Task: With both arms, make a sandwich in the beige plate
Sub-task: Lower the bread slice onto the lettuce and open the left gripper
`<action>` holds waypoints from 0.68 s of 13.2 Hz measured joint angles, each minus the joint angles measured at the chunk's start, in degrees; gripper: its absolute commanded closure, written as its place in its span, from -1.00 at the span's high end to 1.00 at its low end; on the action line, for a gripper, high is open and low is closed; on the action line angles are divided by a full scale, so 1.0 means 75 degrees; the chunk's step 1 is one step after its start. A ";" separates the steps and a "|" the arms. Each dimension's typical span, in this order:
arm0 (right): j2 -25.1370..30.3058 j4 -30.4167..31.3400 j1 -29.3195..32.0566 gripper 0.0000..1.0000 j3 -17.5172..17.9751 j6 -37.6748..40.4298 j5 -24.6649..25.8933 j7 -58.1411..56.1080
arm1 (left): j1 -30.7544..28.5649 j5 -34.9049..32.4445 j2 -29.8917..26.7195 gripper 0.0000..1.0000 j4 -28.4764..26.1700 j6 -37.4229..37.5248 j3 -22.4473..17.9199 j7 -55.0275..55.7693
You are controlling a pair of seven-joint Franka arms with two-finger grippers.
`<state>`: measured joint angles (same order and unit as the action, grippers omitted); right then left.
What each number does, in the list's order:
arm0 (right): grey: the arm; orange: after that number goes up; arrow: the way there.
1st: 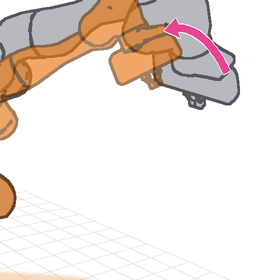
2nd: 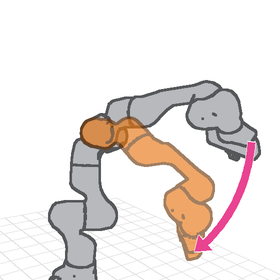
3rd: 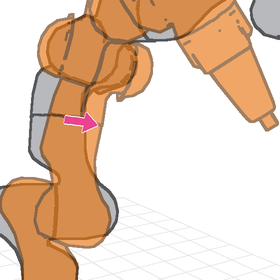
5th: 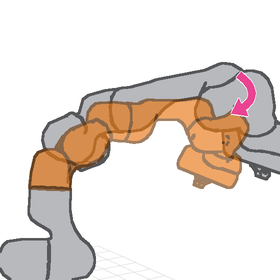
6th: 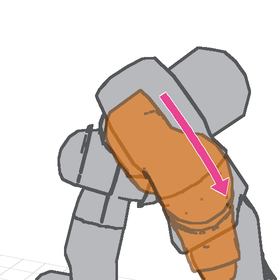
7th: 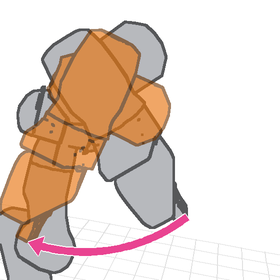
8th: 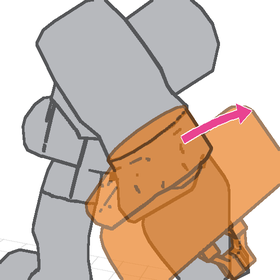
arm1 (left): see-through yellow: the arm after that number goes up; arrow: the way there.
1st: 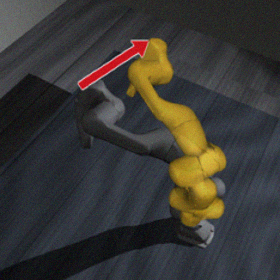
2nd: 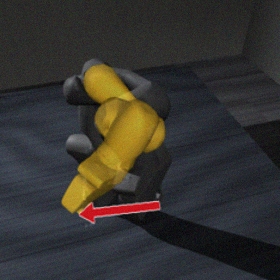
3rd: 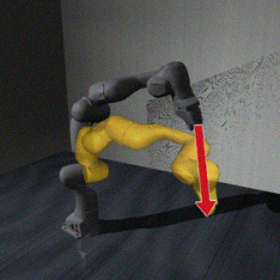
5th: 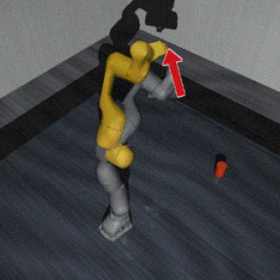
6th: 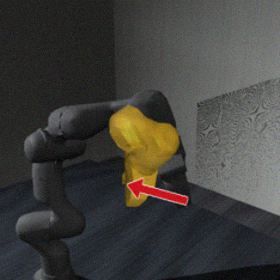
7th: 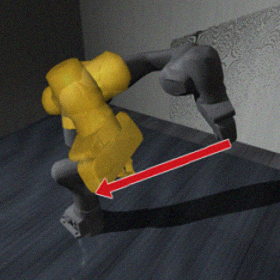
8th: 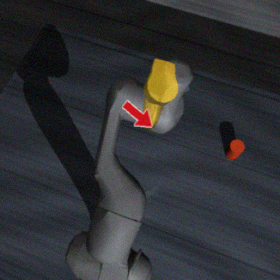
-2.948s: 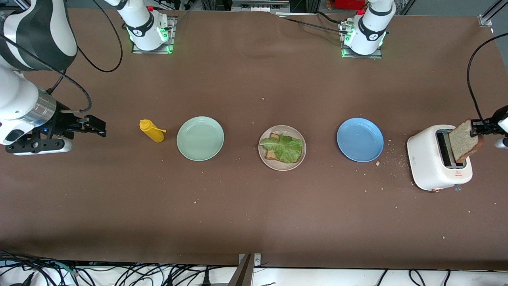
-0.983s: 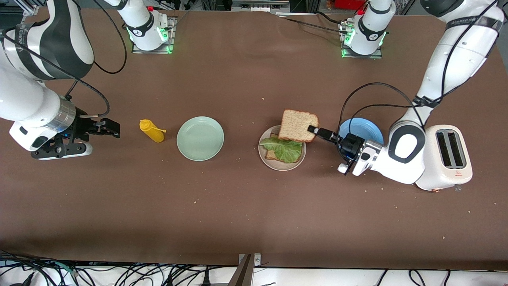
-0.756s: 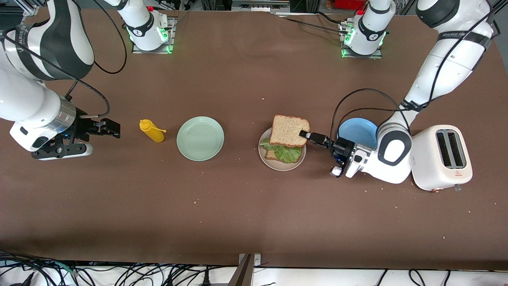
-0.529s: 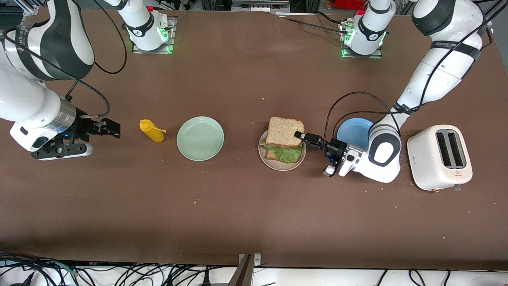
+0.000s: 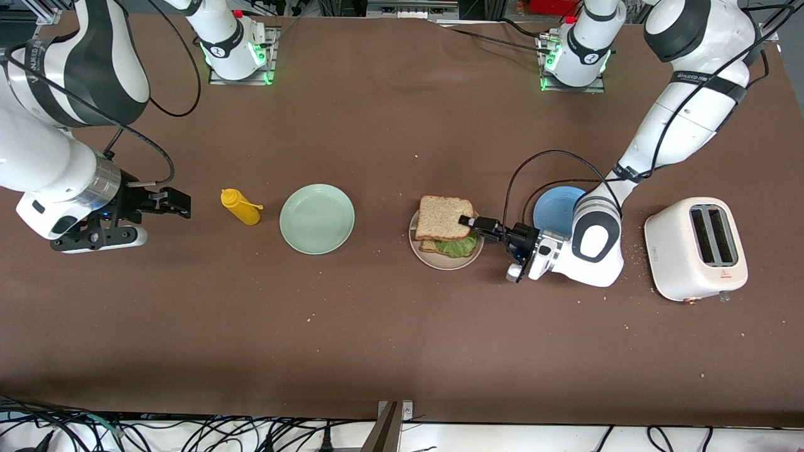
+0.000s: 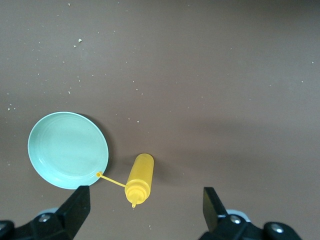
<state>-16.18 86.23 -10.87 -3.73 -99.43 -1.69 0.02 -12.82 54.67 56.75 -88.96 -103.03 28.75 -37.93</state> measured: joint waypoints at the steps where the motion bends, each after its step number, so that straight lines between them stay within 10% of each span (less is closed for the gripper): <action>1: -0.0001 0.0000 0.0000 1.00 0.0000 0.0003 0.0000 0.0000 | 0.0011 0.0000 0.0011 0.60 -0.0003 0.0000 -0.0102 -0.0137; 2: -0.0003 0.0000 0.0000 0.99 0.0000 0.0007 0.0000 0.0000 | 0.0015 0.0000 0.0033 1.00 -0.0012 0.0000 -0.0203 -0.0286; 9: -0.0009 0.0001 0.0000 1.00 0.0000 0.0018 0.0000 0.0000 | -0.0062 -0.0231 0.0087 1.00 0.0012 -0.0002 -0.0339 -0.0826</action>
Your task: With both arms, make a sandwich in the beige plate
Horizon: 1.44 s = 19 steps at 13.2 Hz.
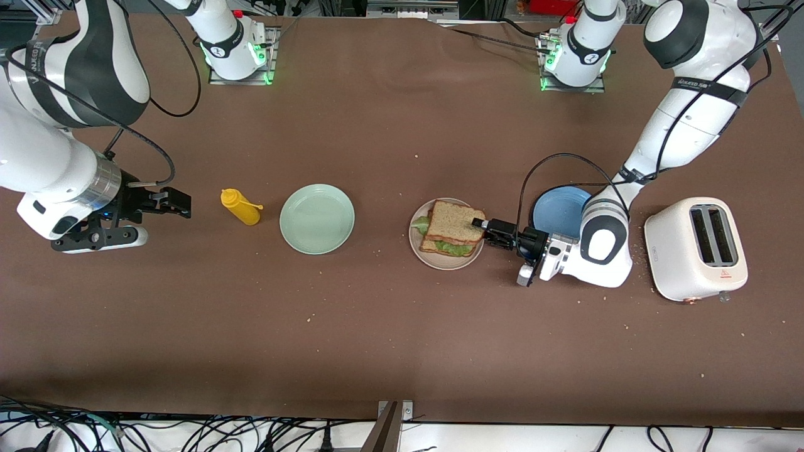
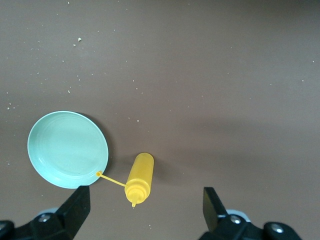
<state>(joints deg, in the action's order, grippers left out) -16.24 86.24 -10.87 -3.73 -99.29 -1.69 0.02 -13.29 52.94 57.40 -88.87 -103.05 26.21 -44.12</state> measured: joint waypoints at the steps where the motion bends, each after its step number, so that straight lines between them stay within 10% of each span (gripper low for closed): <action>1: 0.0000 0.0000 0.0000 1.00 0.0000 0.0001 0.0000 0.0000 | -0.0061 -0.0212 -0.0044 1.00 0.0031 0.0000 -0.0001 -0.0004; 19: -0.0006 0.0008 0.0000 0.99 0.0000 0.0008 0.0000 0.0000 | -0.0383 -0.5613 -0.4140 1.00 0.0330 0.1780 0.0018 0.3621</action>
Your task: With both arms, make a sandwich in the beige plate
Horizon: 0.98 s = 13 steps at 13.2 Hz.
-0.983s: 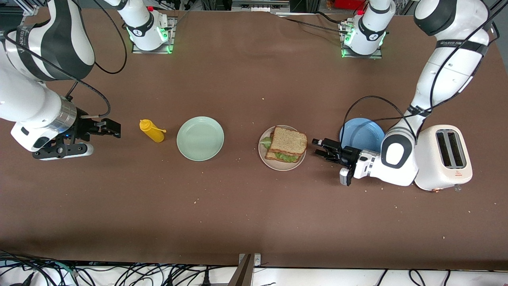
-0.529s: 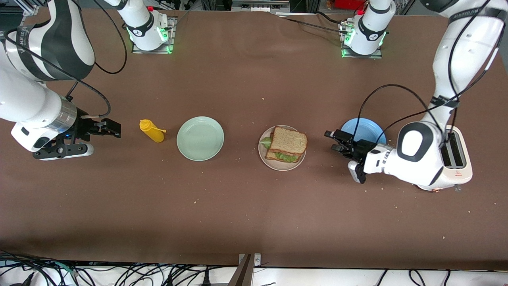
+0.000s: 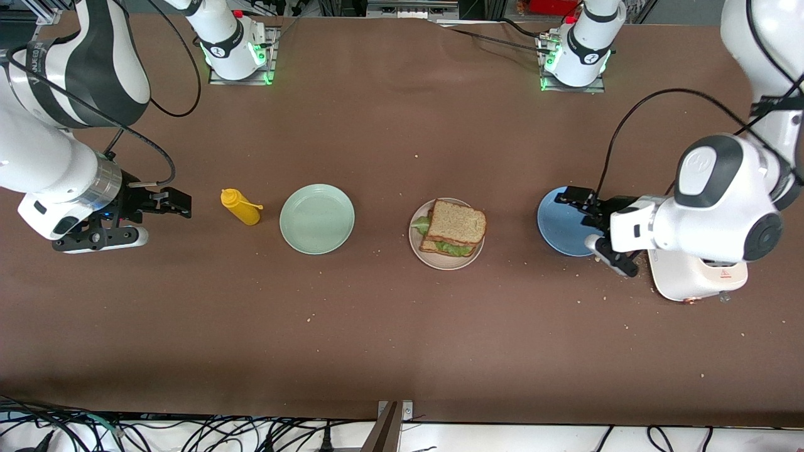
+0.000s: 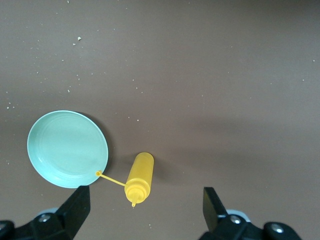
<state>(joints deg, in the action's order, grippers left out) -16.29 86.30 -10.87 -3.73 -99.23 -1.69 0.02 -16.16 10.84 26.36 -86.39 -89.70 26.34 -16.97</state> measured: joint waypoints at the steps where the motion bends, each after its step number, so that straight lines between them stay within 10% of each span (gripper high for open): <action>1: 0.0000 0.0000 0.0001 0.99 0.0000 0.0000 0.0000 0.0000 | 0.0008 -0.0340 -0.0321 1.00 0.0007 0.0098 0.0011 0.0364; 8: -0.0004 0.0006 0.0002 0.99 -0.0002 0.0092 0.0000 0.0000 | -0.0179 -0.1142 -0.2587 1.00 0.0029 0.0286 -0.0375 0.1290; 13: -0.0038 0.0012 0.0037 1.00 -0.0021 0.0118 0.0000 0.0000 | 0.1529 -0.1207 -0.3315 1.00 -0.0172 0.0700 -0.2637 0.1484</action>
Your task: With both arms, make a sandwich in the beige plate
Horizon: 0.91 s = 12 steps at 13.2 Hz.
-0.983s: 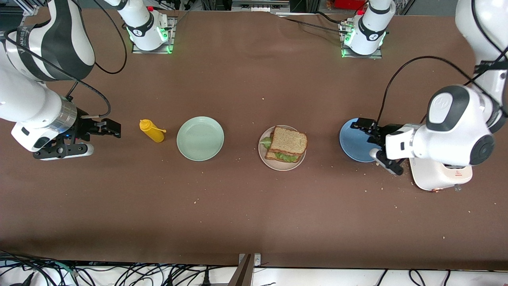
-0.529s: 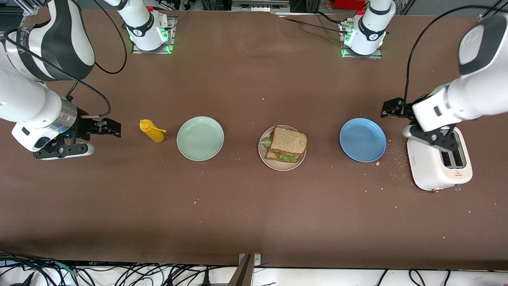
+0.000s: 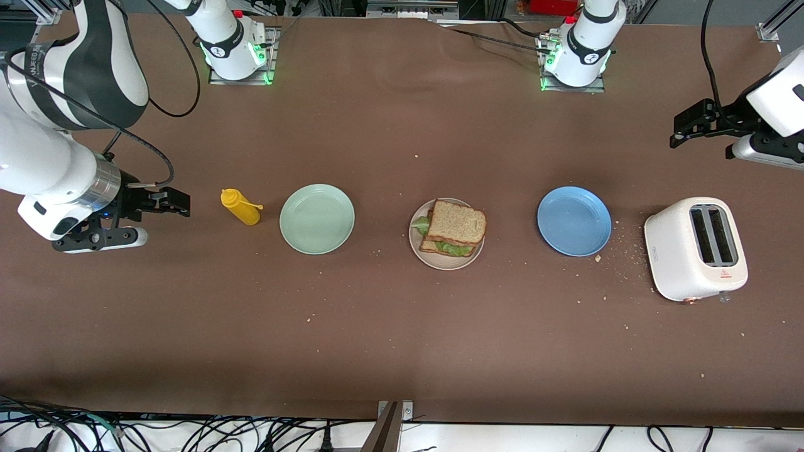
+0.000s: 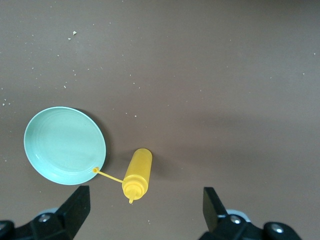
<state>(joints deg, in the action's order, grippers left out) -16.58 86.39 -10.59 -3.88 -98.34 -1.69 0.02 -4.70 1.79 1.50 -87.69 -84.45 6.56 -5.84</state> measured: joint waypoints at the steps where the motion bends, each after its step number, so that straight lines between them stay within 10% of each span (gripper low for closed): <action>1: -0.0012 0.0000 0.0000 1.00 0.0000 0.0000 0.0000 0.0000 | 0.0177 -0.0069 -0.0022 1.00 -0.0103 -0.0009 -0.0125 0.0312; 12: -0.0022 0.0001 0.0000 0.99 -0.0001 0.0001 0.0000 0.0000 | 0.0543 -0.0099 -0.0371 1.00 -0.0610 -0.0289 -0.0060 0.1285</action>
<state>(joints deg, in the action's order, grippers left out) -16.74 86.39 -10.59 -3.89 -98.34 -1.69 0.02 -0.62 1.05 -1.29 -92.26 -86.62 6.12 3.79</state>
